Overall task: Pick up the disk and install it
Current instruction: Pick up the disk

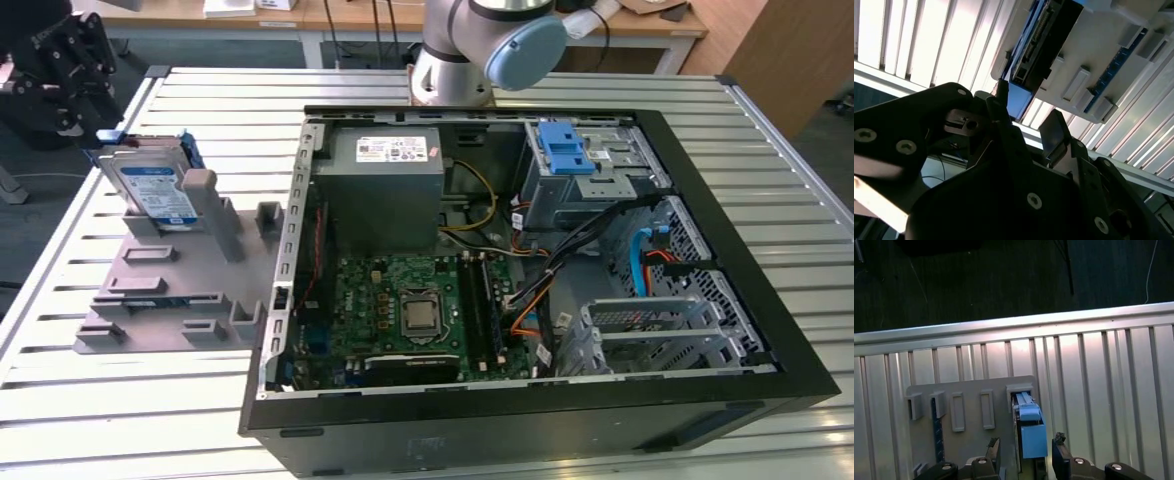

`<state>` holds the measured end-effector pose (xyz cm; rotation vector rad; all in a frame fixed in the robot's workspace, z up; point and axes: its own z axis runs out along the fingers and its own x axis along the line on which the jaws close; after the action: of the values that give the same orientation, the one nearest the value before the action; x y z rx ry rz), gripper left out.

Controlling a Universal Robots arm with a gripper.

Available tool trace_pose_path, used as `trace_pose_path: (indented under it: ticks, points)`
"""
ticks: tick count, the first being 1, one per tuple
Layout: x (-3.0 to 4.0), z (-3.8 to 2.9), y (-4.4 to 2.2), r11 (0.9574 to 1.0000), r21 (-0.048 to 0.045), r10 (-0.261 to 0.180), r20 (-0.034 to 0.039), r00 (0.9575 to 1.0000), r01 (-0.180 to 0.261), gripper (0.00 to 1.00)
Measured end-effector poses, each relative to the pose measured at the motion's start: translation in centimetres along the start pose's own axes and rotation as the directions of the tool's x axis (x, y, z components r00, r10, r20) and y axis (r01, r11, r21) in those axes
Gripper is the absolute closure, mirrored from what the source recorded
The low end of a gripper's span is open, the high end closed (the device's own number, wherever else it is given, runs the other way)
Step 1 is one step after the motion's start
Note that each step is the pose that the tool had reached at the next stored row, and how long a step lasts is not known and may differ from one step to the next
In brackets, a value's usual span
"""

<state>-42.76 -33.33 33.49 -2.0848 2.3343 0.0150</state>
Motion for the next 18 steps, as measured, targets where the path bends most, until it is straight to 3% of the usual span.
trace_pose_path:
  ticks: [8, 18]
  points:
    - [-0.33, 1.00, 0.64, 0.9999, -0.0001, -0.014, -0.0002, 0.9999, 0.014, 0.47]
    - [-0.40, 2.55, 0.66, 0.9999, -0.0002, -0.014, -0.0003, 0.9999, 0.014, 0.47]
